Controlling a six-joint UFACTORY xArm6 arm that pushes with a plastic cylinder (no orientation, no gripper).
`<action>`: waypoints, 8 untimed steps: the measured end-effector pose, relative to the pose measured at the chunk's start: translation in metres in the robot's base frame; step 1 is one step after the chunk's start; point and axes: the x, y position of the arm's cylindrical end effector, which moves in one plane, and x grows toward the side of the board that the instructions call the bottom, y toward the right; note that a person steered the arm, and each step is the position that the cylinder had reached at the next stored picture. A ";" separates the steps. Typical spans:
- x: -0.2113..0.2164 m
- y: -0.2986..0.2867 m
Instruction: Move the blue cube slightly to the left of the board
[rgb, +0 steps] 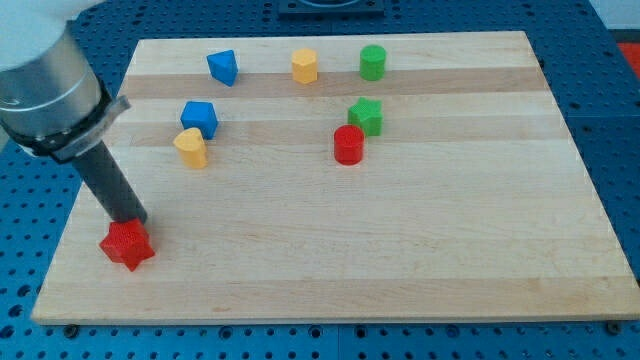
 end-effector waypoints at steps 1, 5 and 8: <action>-0.034 0.000; -0.139 0.096; -0.151 0.027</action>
